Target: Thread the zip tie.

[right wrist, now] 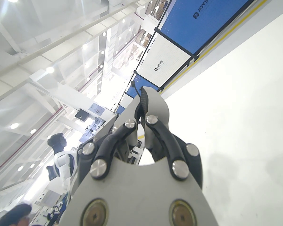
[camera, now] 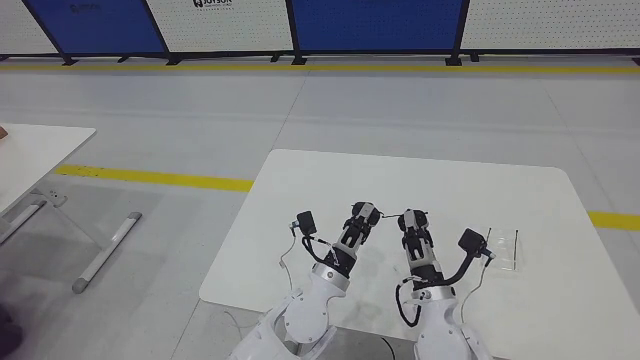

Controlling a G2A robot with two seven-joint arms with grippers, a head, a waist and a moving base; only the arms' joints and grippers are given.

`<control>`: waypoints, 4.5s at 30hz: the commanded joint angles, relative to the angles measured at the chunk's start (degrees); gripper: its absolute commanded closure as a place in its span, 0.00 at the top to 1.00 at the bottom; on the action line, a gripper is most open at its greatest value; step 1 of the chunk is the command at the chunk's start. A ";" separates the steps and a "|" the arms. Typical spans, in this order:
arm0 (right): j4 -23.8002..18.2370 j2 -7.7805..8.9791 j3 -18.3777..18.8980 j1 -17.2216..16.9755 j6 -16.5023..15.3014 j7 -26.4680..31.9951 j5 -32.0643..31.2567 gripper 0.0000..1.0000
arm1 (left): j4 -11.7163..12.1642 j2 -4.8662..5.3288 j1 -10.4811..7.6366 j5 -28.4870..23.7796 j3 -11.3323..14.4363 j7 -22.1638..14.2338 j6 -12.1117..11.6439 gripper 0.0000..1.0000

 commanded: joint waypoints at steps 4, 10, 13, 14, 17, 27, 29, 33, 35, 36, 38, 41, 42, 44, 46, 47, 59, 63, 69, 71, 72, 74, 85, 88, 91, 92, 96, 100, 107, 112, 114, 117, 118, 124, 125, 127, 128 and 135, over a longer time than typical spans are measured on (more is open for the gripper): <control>-0.03 0.07 0.51 -0.22 -0.67 0.24 0.67 0.00 | -0.02 -0.02 0.14 0.19 -0.16 0.15 -0.03 0.00; 0.25 0.20 0.72 -0.31 -0.40 0.32 -1.06 0.00 | -0.02 -0.02 0.14 0.19 -0.16 0.15 -0.03 0.00; -0.16 0.26 0.76 -0.70 -0.06 -0.56 -2.55 0.00 | 0.06 -0.03 0.07 0.14 -0.17 0.00 0.11 0.00; -0.36 0.27 0.75 -0.83 0.01 -0.72 -2.77 0.00 | 0.17 -0.06 0.03 0.00 -0.19 -0.02 0.22 0.00; -1.05 0.28 0.81 -1.38 0.03 -1.63 -3.10 0.00 | 0.41 -0.14 -0.04 -0.17 -0.13 0.05 0.70 0.00; -1.52 0.30 0.74 -1.92 0.72 -1.69 -3.53 0.23 | 0.45 -0.29 0.01 -0.01 -0.32 0.08 1.44 0.00; -1.49 0.29 0.72 -1.89 0.84 -1.55 -3.54 0.31 | 0.52 -0.31 0.03 0.01 -0.46 0.18 1.53 0.00; -1.45 0.28 0.59 -1.84 0.96 -1.34 -3.68 0.38 | 1.19 -0.38 -0.16 -0.07 -0.73 0.41 1.80 0.00; -1.47 0.28 0.47 -1.85 0.99 -1.31 -3.87 0.38 | 1.45 -0.41 -0.27 -0.02 -0.79 0.43 1.91 0.00; -1.50 0.28 0.41 -1.86 0.97 -1.30 -4.05 0.38 | 1.51 -0.43 -0.30 -0.01 -0.80 0.45 1.95 0.00; -1.58 0.32 0.28 -1.92 1.02 -1.39 -5.04 0.38 | 1.57 -0.47 -0.34 0.08 -0.83 0.47 2.06 0.00; -1.56 0.41 -0.07 -2.06 1.27 -1.29 -7.12 0.25 | 1.55 -0.52 -0.45 0.16 -0.88 0.46 2.21 0.00; -1.55 0.42 -0.18 -2.11 1.39 -1.18 -7.42 0.23 | 1.52 -0.54 -0.47 0.18 -0.89 0.44 2.25 0.00; -1.43 0.43 -0.42 -2.05 1.83 -0.51 -7.99 0.25 | 1.41 -0.56 -0.51 0.35 -0.89 0.32 2.37 0.00; -1.40 0.45 -0.53 -1.95 2.06 -0.13 -8.32 0.25 | 1.32 -0.58 -0.52 0.46 -0.89 0.26 2.45 0.00; -1.34 0.46 -0.59 -1.92 2.13 0.01 -8.63 0.25 | 1.26 -0.60 -0.52 0.50 -0.90 0.25 2.49 0.00; -0.87 0.51 -0.62 -1.20 2.63 1.39 -9.04 0.00 | 0.58 -0.70 -0.31 0.79 -1.15 -0.17 2.67 0.00; -0.59 0.49 -0.73 -0.91 2.82 1.54 -9.15 0.00 | 0.48 -0.74 -0.18 0.54 -1.25 -0.32 2.54 0.00; -0.02 0.42 -1.04 -0.40 2.65 2.66 -8.19 0.00 | 0.23 -0.80 0.00 0.48 -1.14 -0.83 2.44 0.00; 0.13 0.40 -1.01 -0.16 2.39 3.51 -7.11 0.00 | 0.13 -0.82 0.09 0.43 -1.04 -1.05 2.44 0.00; 0.24 0.39 -0.96 -0.01 2.17 4.08 -6.29 0.00 | 0.07 -0.82 0.14 0.36 -1.04 -1.16 2.45 0.00; 0.46 0.40 -0.86 0.23 1.65 5.06 -5.14 0.00 | 0.00 -0.84 0.23 0.11 -1.07 -1.33 2.48 0.00; 2.48 0.67 -0.68 1.87 -2.01 10.39 -2.41 0.00 | -0.30 -0.79 0.81 -0.11 -1.65 -1.94 2.74 0.00; 2.38 0.69 -0.43 1.70 -1.73 9.44 -2.28 0.00 | -0.23 -0.80 0.85 0.19 -1.96 -1.32 2.83 0.00; 2.25 0.72 -0.32 1.58 -1.20 8.56 -2.87 0.00 | -0.18 -0.78 0.89 0.35 -2.09 -1.54 3.09 0.00; 2.18 0.74 -0.31 1.53 -0.91 8.07 -3.43 0.00 | -0.15 -0.76 0.92 0.55 -2.12 -1.71 3.25 0.00; 2.03 0.74 -0.68 1.30 -0.22 6.05 -5.62 0.00 | 0.06 -0.70 0.93 1.73 -2.06 -2.32 4.35 0.00; 2.06 0.76 -1.05 1.21 0.35 5.42 -7.21 0.00 | 0.22 -0.68 0.93 2.47 -1.97 -2.74 4.91 0.00; 2.62 0.71 -1.30 1.55 1.74 5.87 -7.29 0.00 | -0.32 -0.66 1.25 2.34 -2.17 -2.77 4.08 0.00; 2.67 0.70 -1.46 1.75 1.60 6.37 -6.90 0.00 | -0.74 -0.63 1.53 2.22 -2.22 -3.27 3.75 0.00; 2.57 0.71 -1.37 1.75 0.75 6.79 -5.83 0.00 | -0.86 -0.61 1.62 2.01 -2.21 -3.66 3.71 0.00; 2.69 0.76 -1.00 1.78 -0.21 6.94 -4.86 0.00 | -1.11 -0.59 1.74 1.38 -2.31 -4.20 3.74 0.00; 2.82 0.78 -0.86 1.83 -0.23 7.04 -4.69 0.00 | -1.15 -0.59 1.76 1.43 -2.37 -4.16 3.77 0.00; 2.68 0.84 -0.74 1.72 0.92 6.06 -6.14 0.00 | -1.09 -0.58 1.62 2.68 -2.50 -3.37 4.39 0.00; 2.61 0.84 -0.76 1.70 1.16 5.86 -6.55 0.00 | -1.04 -0.58 1.61 2.88 -2.45 -3.37 4.41 0.01; 2.48 0.84 -0.94 1.62 1.49 5.56 -7.10 0.00 | -0.96 -0.61 1.59 3.01 -2.32 -3.33 4.39 0.07; 2.45 0.84 -0.96 1.60 1.63 5.44 -7.24 0.00 | -0.95 -0.62 1.56 3.04 -2.27 -3.32 4.40 0.10; 2.41 0.79 -1.17 1.69 2.75 4.40 -8.38 0.00 | -0.79 -0.60 1.44 4.14 -2.10 -3.53 4.59 0.37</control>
